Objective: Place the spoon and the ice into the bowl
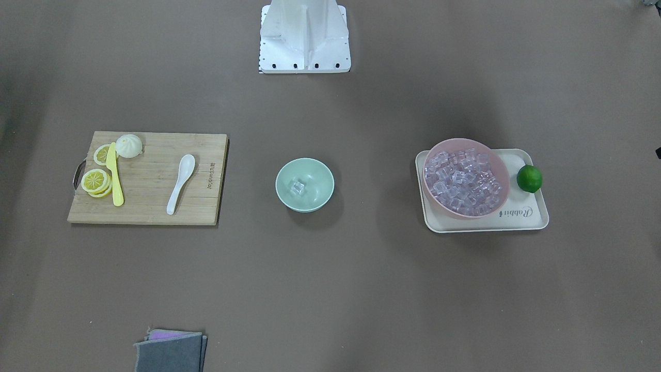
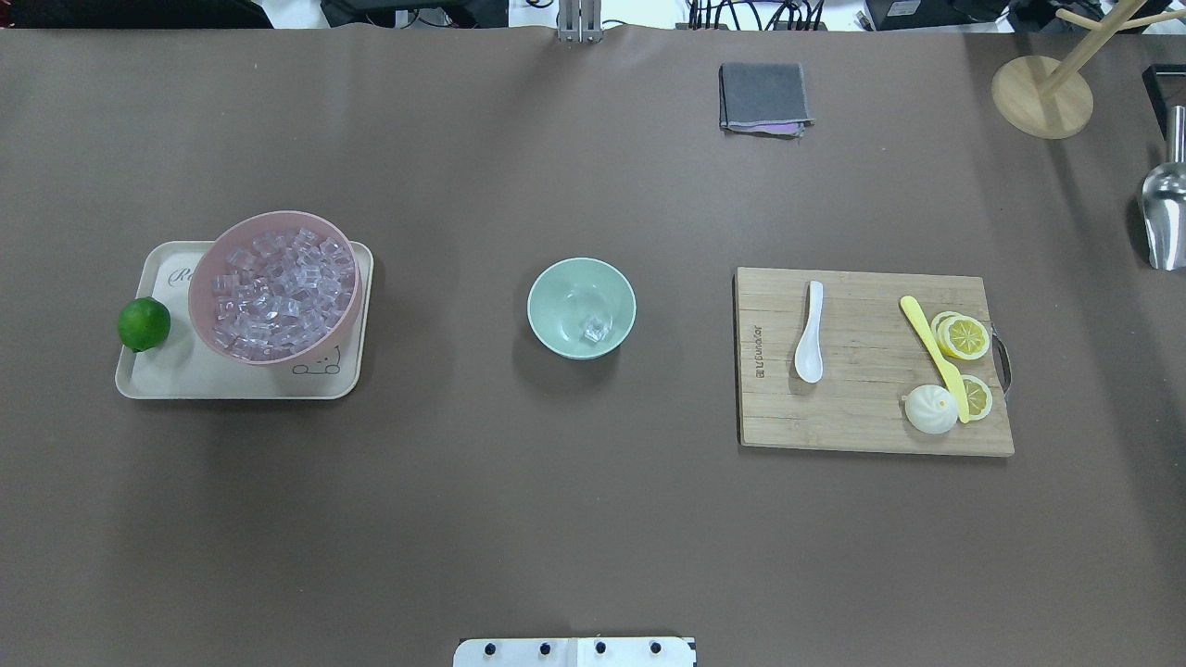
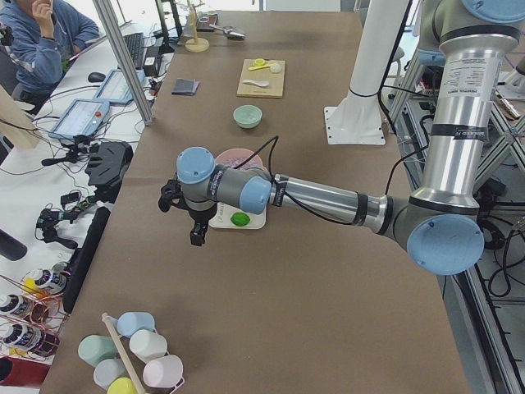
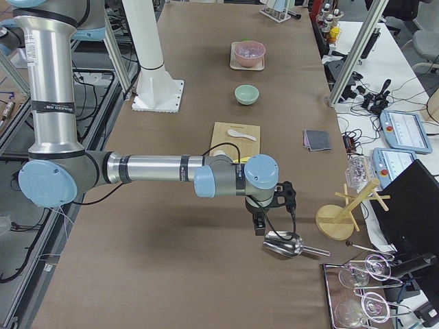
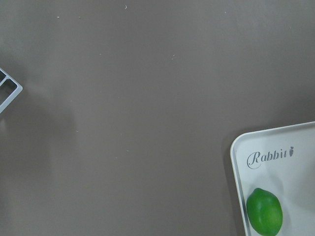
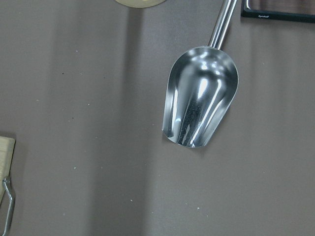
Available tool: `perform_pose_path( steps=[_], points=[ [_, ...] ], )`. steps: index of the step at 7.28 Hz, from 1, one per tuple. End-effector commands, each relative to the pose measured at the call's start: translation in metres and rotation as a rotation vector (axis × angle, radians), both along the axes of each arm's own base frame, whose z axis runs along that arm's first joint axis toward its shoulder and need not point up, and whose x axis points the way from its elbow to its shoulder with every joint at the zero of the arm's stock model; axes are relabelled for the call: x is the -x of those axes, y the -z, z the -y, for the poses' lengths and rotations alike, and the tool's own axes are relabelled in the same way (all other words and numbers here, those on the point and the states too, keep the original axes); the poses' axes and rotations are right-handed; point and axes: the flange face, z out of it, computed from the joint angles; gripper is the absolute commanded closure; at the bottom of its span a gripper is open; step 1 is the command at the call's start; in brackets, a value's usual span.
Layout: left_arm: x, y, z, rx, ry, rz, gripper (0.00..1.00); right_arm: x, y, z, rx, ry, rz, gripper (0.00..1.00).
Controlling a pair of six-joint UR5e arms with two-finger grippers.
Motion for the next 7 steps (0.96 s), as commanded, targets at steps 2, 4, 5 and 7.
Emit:
perform_pose_path(
  steps=[2,4,5,7],
  points=[
    [-0.005,0.001,-0.002,-0.007,-0.010,-0.001,0.02,0.000,0.000,0.001,-0.001,0.000,0.002,0.00],
    [-0.004,0.008,-0.013,0.016,0.018,-0.014,0.02,0.000,-0.002,-0.001,0.002,0.001,0.007,0.00],
    [-0.004,0.016,-0.014,0.024,0.038,-0.022,0.02,0.001,-0.004,-0.005,0.002,0.002,0.014,0.00],
    [-0.004,0.027,-0.012,0.044,0.071,-0.033,0.03,0.001,-0.002,-0.005,-0.004,0.001,0.016,0.00]
  ],
)
